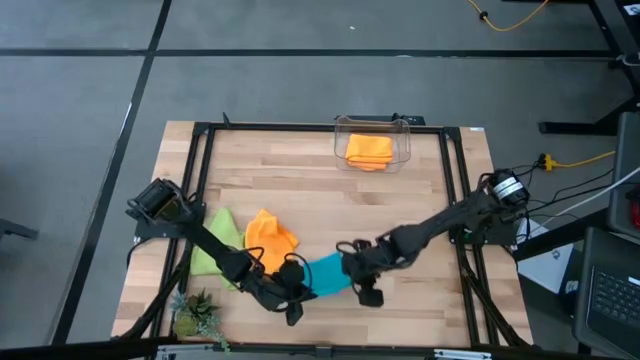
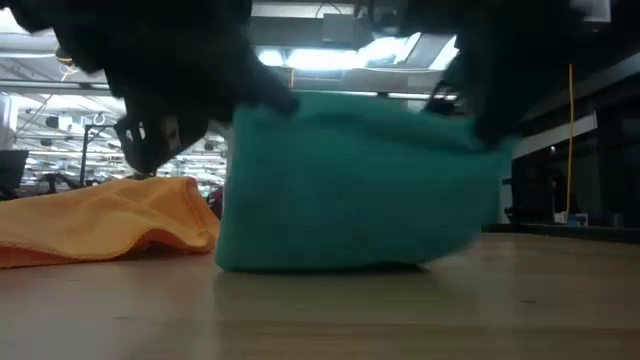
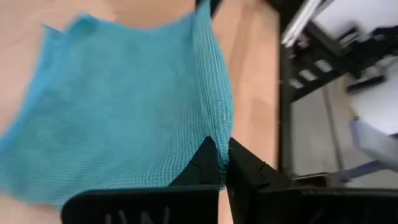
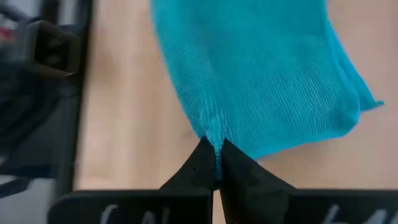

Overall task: Fold microfiber towels
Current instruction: Fold the blue microfiber towel

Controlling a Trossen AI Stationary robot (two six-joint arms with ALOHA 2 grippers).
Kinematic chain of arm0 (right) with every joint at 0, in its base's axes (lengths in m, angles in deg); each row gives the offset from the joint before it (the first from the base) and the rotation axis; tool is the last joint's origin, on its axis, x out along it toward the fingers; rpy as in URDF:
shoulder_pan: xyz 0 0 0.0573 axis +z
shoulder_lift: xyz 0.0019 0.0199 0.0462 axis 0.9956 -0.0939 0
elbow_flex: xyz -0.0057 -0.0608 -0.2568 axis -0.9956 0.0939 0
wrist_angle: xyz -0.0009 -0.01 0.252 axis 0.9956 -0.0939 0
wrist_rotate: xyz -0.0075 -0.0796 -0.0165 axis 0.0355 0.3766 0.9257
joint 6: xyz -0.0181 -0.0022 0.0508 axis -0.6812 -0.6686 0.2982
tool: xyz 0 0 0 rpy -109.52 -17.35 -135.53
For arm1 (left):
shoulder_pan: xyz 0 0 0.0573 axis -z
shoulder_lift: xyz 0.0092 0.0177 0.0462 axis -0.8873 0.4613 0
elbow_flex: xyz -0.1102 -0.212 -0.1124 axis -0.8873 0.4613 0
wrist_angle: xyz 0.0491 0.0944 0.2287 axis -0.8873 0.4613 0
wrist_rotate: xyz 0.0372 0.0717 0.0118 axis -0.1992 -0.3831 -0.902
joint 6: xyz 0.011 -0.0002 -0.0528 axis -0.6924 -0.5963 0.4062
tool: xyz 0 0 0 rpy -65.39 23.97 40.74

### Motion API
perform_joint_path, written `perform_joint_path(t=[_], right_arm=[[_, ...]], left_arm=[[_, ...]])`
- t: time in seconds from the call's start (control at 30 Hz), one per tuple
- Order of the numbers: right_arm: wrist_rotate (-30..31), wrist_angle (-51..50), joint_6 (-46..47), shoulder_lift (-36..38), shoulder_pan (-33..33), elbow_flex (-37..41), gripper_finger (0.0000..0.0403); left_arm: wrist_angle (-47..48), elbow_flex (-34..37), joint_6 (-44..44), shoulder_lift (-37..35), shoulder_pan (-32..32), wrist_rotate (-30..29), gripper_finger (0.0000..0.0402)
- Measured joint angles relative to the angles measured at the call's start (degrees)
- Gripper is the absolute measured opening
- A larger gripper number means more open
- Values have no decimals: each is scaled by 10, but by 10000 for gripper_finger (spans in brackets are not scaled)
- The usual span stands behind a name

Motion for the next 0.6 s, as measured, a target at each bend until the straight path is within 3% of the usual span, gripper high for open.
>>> perform_joint_path(t=[0.27, 0.6], right_arm=[[22, 37, 38, -2, 48, -1, 7], [37, 47, 6, -45, -30, 0, 7]], left_arm=[[-10, 0, 15, 0, 20, 2, 0], [-13, 61, 60, 0, 3, -27, 0]])
